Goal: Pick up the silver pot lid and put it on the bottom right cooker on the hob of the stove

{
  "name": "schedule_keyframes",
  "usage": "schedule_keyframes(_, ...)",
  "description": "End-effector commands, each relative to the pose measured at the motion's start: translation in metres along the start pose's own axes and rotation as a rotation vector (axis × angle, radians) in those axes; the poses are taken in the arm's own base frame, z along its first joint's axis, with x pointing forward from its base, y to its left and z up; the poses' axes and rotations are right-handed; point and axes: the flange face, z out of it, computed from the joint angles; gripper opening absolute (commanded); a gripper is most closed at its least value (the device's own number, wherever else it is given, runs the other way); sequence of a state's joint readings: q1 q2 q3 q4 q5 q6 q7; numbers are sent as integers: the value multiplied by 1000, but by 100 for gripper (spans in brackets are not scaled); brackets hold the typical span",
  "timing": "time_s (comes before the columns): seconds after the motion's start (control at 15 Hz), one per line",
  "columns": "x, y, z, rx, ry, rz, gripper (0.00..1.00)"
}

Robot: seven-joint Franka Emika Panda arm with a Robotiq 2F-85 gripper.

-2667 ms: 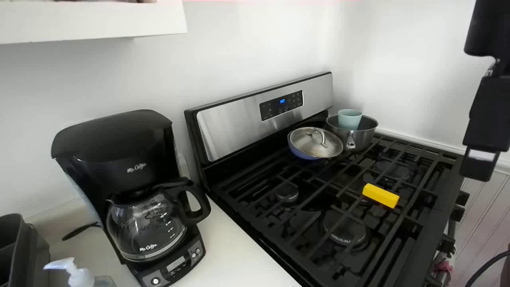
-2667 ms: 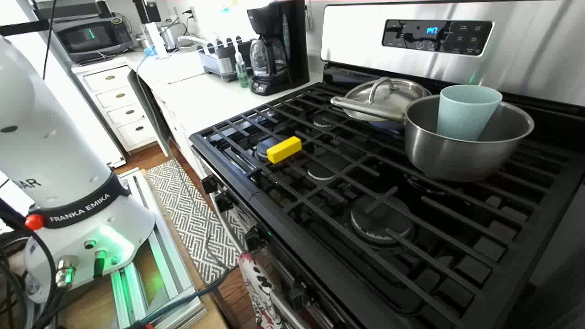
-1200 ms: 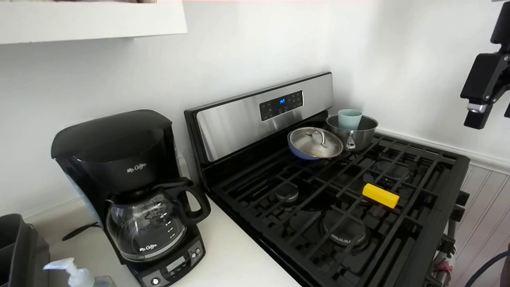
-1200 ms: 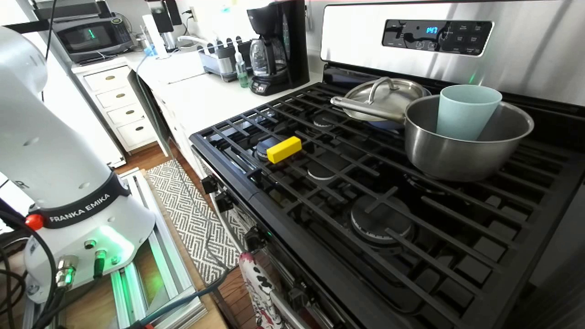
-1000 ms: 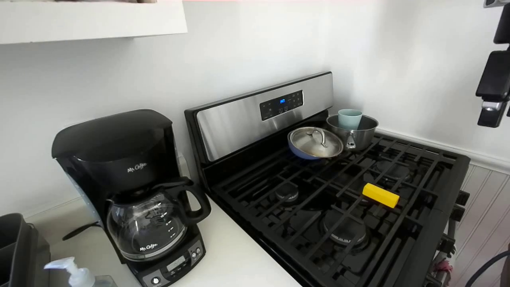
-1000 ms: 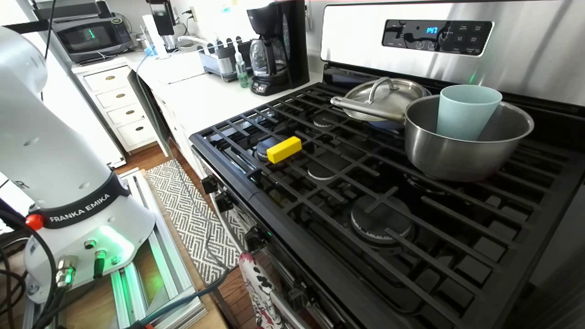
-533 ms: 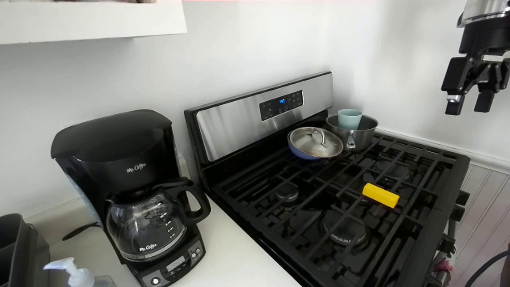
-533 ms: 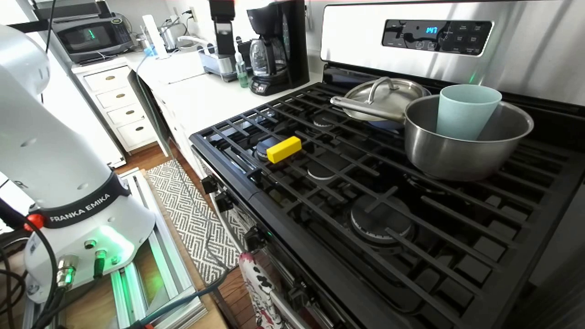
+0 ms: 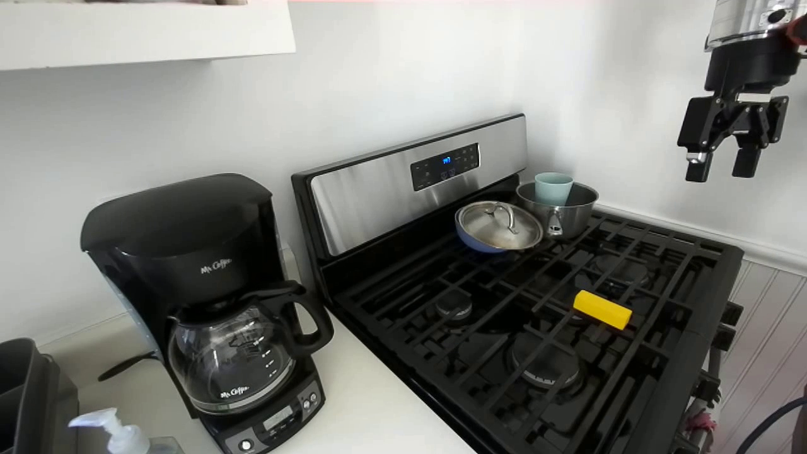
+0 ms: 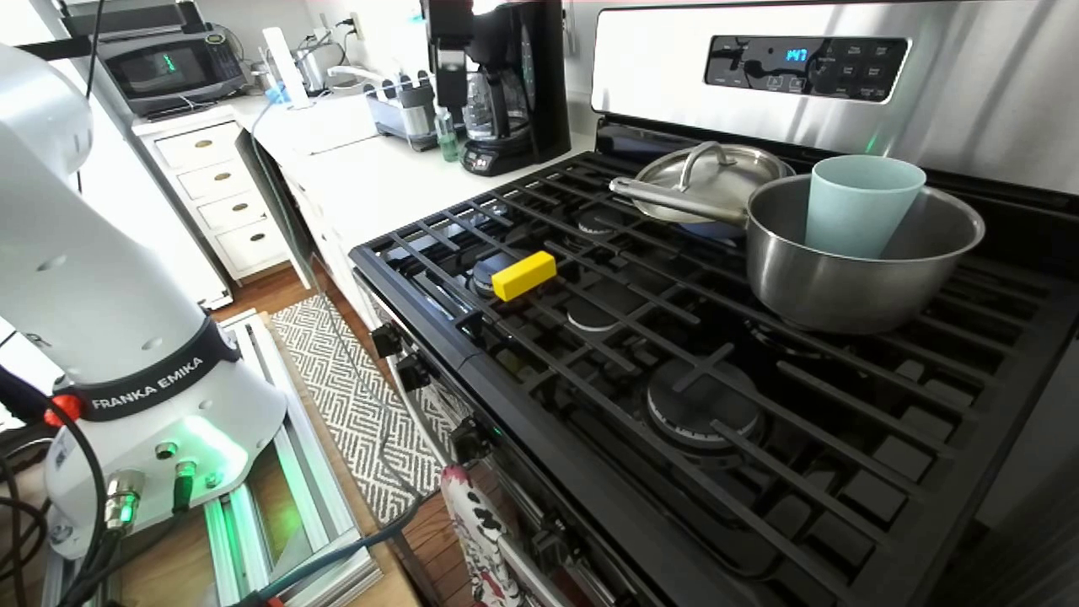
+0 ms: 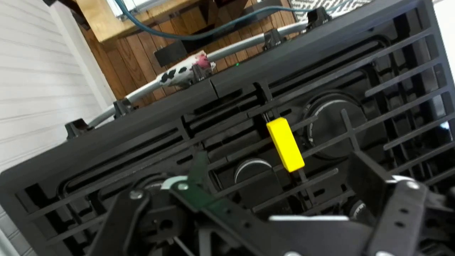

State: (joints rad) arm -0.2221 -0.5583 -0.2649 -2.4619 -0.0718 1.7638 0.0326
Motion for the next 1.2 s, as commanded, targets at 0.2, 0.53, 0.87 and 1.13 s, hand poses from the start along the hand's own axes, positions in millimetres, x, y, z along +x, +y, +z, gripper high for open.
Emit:
schedule_keyframes(0.2, 67, -6, -39, -155, 256, -198, 100)
schedule_keyframes(0.53, 141, -23, -38, -95, 292, -288, 100)
schedule_keyframes(0.87, 146, -31, -21, -76, 258, -292, 100)
schedule_keyframes(1.13, 149, -30, -24, -75, 254, -293, 100)
